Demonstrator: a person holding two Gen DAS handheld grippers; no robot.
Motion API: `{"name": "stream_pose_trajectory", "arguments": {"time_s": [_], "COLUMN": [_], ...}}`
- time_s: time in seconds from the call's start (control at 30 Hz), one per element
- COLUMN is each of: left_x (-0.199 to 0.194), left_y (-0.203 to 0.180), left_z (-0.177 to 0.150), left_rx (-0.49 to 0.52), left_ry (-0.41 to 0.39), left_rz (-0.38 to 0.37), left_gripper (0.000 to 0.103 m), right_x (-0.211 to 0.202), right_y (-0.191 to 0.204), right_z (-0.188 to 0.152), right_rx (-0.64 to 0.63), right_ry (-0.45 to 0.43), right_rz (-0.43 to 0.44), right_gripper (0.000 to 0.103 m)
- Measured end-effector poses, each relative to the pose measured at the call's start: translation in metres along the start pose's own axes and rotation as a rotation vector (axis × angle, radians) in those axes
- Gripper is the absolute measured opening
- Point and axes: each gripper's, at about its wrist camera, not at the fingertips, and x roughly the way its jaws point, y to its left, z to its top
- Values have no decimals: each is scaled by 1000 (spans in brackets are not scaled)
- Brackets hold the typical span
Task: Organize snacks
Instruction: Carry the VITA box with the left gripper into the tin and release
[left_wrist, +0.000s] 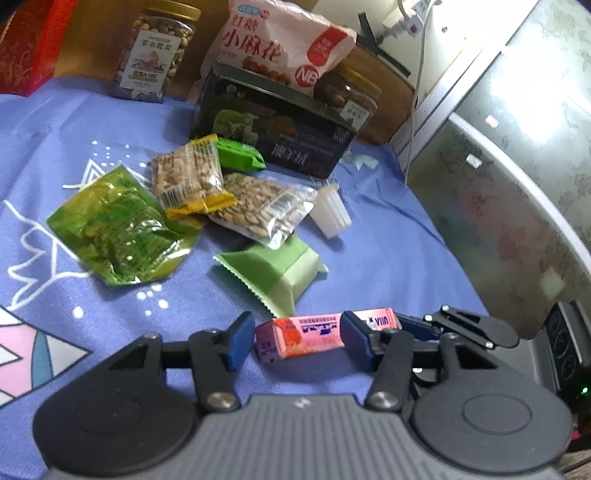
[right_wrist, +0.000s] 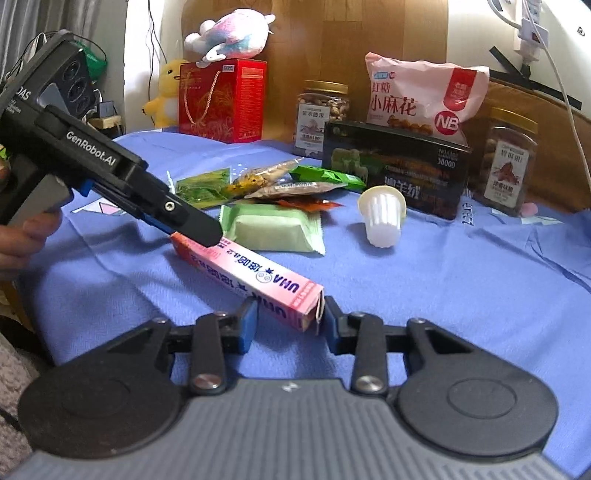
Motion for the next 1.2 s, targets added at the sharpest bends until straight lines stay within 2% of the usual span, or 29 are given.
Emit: {"name": "stream_pose_trajectory", "arguments": {"time_s": [0.23, 0.43, 0.83, 1.2], "left_x": [-20, -19, 6, 50], "left_y": [-9, -20, -34, -28], "left_z": [22, 54, 119, 183], "left_rx": [33, 83, 147, 169], "left_ry": [-84, -129, -201, -223], "left_rz": [-7, 17, 32, 64], "left_gripper": [51, 51, 50, 50], "right_x": [-5, -1, 18, 60], "right_y": [-3, -15, -52, -99], "right_z": [20, 45, 84, 117], "right_rx": [-13, -14, -24, -26], "right_ry": [-85, -141, -225, -244], "right_rz": [-13, -52, -140, -183], "right_gripper": [39, 39, 40, 40]}}
